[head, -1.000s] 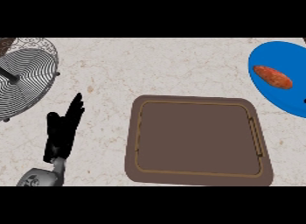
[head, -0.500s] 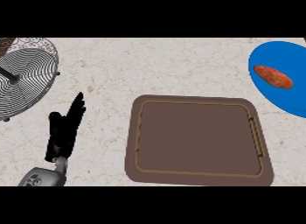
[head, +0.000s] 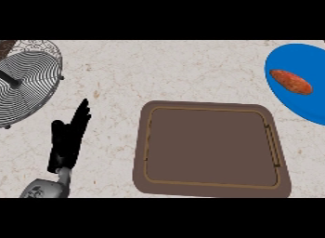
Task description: Pick the sweet potato from the tray and place it in the plate
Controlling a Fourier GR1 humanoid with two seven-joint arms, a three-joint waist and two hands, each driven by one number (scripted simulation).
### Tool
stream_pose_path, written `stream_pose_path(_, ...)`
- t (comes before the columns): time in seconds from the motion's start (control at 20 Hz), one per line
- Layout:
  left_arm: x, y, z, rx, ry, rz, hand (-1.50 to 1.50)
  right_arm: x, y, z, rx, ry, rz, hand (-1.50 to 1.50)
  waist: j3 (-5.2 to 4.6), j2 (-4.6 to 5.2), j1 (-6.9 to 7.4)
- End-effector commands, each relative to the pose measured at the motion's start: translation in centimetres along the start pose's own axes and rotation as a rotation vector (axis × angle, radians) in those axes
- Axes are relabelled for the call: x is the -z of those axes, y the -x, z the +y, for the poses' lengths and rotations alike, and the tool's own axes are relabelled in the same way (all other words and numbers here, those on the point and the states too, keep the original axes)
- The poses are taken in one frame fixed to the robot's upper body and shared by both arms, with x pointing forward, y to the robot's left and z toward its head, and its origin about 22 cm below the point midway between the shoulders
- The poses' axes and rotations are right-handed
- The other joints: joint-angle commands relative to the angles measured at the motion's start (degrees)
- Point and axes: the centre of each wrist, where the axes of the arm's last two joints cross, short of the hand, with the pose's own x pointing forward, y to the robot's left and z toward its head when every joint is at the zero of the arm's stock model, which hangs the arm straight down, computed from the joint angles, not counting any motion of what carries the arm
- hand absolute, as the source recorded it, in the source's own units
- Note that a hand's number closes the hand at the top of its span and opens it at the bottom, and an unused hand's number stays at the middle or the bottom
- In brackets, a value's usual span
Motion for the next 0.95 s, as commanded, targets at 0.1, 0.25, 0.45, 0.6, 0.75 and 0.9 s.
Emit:
stream_pose_path(0.1,0.1,-0.8,0.1,-0.013,0.005,0.003,0.00,-1.2,0.7,-1.4,0.019,0.058,-0.009,-1.50,0.05,-0.05,-0.11)
stream_pose_path(0.25,0.2,-0.6,1.0,-0.005,0.007,0.001,0.00,-1.8,0.6,-2.9,0.015,0.070,-0.005,-1.50,0.03,-0.05,-0.30)
stream_pose_path(0.45,0.6,-0.5,1.0,0.011,-0.003,-0.007,0.00,-3.2,2.2,-2.6,-0.027,0.123,0.028,-1.50,0.14,0.29,-0.28)
stream_pose_path(0.6,-0.1,0.1,0.0,0.002,0.013,0.001,0.00,-2.1,0.9,-3.1,-0.017,0.150,0.046,-1.50,0.13,0.25,0.55)
stream_pose_path(0.75,-0.7,0.2,-0.5,-0.007,0.007,0.003,0.00,-3.2,1.8,-3.3,-0.014,0.160,0.050,-1.50,0.21,0.15,0.54)
stream_pose_path(0.9,0.8,-0.4,-0.6,0.004,0.012,0.003,0.00,-2.8,1.0,-4.1,-0.046,0.160,0.067,-1.50,0.12,0.41,-0.30)
